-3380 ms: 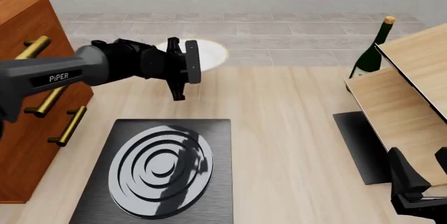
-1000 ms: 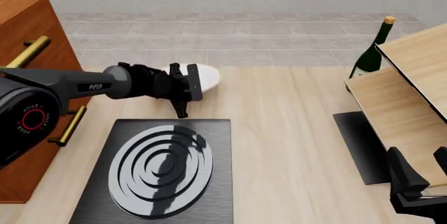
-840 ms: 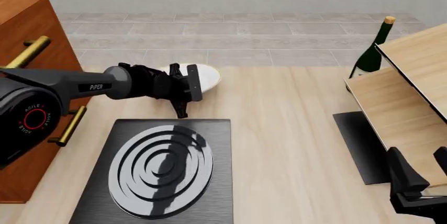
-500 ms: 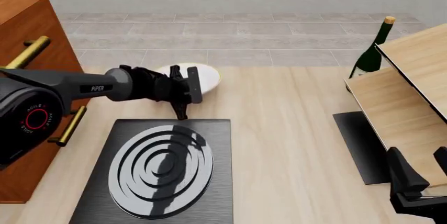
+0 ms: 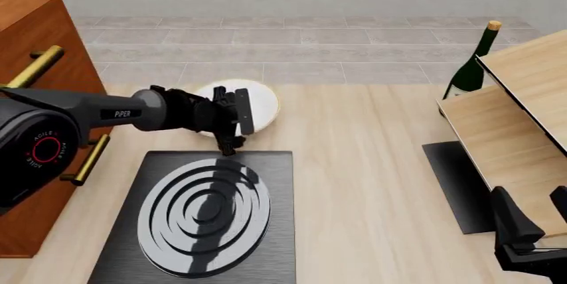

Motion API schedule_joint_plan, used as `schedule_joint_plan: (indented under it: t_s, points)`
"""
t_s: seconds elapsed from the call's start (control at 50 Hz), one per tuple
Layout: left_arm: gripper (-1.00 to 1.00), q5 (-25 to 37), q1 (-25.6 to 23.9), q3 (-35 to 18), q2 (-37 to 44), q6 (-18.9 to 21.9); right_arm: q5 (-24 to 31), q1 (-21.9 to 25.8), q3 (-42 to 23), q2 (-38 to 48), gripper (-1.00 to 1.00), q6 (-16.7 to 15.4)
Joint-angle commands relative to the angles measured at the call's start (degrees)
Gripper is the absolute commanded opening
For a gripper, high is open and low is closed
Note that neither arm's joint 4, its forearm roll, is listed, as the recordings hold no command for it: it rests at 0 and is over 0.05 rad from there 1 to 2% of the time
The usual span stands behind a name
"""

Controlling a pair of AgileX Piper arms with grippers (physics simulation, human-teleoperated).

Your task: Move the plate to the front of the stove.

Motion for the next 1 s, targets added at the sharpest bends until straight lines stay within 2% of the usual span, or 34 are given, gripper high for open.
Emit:
schedule_joint_plan:
  t_s: [0.02, 1.0]
  points:
    - [1.0, 0.3, 0.4, 0.7, 0.2, 0.6, 0.0, 0.0, 0.0, 0.0, 1.0, 0.0]
    - [1.0, 1.3, 1.4, 3.3, -6.8, 2.0, 0.0, 0.0, 0.0, 0.0, 1.0, 0.0]
